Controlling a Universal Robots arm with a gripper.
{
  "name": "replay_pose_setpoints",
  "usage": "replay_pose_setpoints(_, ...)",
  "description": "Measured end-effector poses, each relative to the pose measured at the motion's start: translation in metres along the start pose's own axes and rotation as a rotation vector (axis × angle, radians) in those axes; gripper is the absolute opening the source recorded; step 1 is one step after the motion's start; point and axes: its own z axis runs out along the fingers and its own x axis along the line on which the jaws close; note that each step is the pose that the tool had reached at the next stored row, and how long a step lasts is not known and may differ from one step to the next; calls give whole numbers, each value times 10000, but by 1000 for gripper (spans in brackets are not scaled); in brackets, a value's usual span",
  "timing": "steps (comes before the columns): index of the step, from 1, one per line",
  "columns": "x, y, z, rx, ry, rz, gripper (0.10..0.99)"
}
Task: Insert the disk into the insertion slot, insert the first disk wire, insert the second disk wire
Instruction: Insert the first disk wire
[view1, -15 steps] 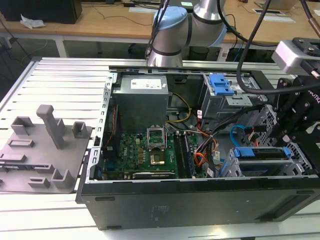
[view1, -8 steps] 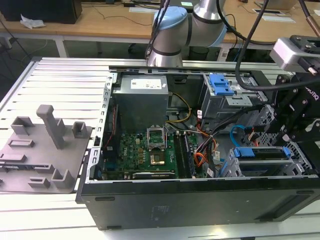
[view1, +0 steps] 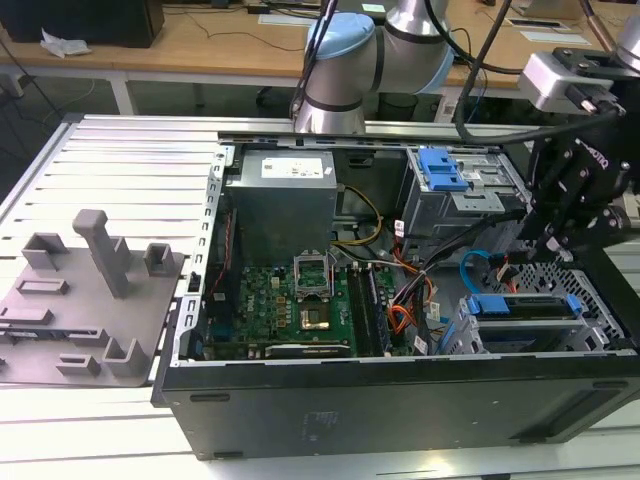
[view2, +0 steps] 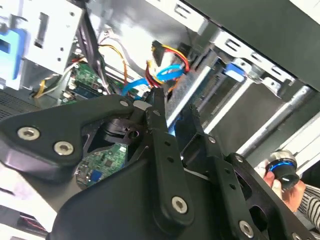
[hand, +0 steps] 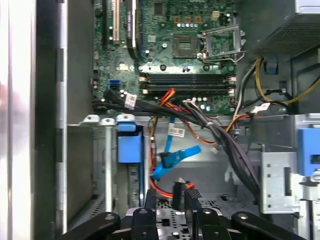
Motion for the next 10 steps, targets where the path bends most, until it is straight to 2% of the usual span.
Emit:
replay_pose_setpoints(3,-69,1,1,0,-1,0,361)
replay_pose_setpoints(7,-75,0,22,0,1,0,361)
replay_pose_setpoints(10,-75,-3,88,0,2,0,361)
